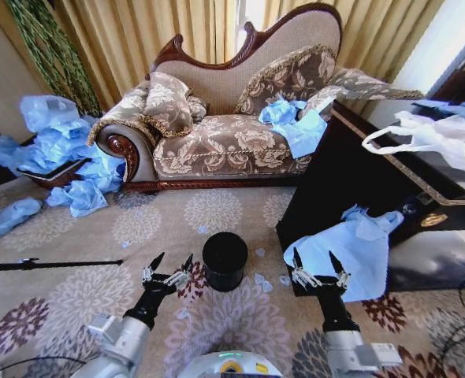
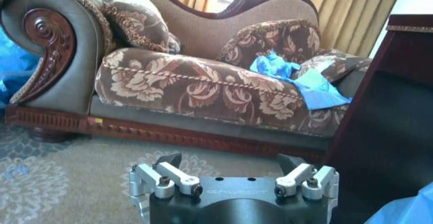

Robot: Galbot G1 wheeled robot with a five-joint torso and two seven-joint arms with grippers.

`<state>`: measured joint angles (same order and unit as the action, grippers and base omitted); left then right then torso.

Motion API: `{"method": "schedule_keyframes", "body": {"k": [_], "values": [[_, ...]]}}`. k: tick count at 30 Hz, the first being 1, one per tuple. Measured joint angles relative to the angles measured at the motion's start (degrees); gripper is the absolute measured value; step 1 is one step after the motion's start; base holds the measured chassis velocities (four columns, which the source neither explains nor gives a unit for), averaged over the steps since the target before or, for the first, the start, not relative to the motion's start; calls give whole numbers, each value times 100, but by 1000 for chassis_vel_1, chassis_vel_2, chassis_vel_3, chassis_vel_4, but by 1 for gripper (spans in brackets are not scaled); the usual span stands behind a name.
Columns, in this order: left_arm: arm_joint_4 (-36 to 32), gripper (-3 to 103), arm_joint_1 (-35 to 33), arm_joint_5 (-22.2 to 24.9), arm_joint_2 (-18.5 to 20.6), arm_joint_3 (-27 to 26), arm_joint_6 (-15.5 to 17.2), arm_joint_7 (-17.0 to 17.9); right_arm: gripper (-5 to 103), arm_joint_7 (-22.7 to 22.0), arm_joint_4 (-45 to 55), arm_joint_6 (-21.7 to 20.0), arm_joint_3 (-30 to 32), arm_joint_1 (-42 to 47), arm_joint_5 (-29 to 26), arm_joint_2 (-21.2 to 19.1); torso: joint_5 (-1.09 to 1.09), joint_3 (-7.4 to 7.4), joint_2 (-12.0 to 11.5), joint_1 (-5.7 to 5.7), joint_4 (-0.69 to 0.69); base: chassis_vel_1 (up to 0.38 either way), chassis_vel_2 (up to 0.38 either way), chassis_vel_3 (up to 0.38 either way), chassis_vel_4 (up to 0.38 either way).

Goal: Place a garbage bag over the trash bin.

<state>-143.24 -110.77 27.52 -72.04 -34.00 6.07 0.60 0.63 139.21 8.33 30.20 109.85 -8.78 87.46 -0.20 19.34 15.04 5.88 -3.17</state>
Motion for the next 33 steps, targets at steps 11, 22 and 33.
{"method": "schedule_keyframes", "body": {"k": [11,22,33], "values": [[0,97,74,-64,-38,110,-21,12,100,1,-44,10,-7,-51,33,13,0,0,0,0,0,0,0,0,0],[1,97,30,-137,-176,108,-69,39,100,-50,-78,-2,-46,-66,40,8,0,0,0,0,0,0,0,0,0],[2,97,385,254,53,55,-25,240,100,-208,-258,101,44,13,206,7,-1,0,0,0,-2,0,0,0,0]]}}
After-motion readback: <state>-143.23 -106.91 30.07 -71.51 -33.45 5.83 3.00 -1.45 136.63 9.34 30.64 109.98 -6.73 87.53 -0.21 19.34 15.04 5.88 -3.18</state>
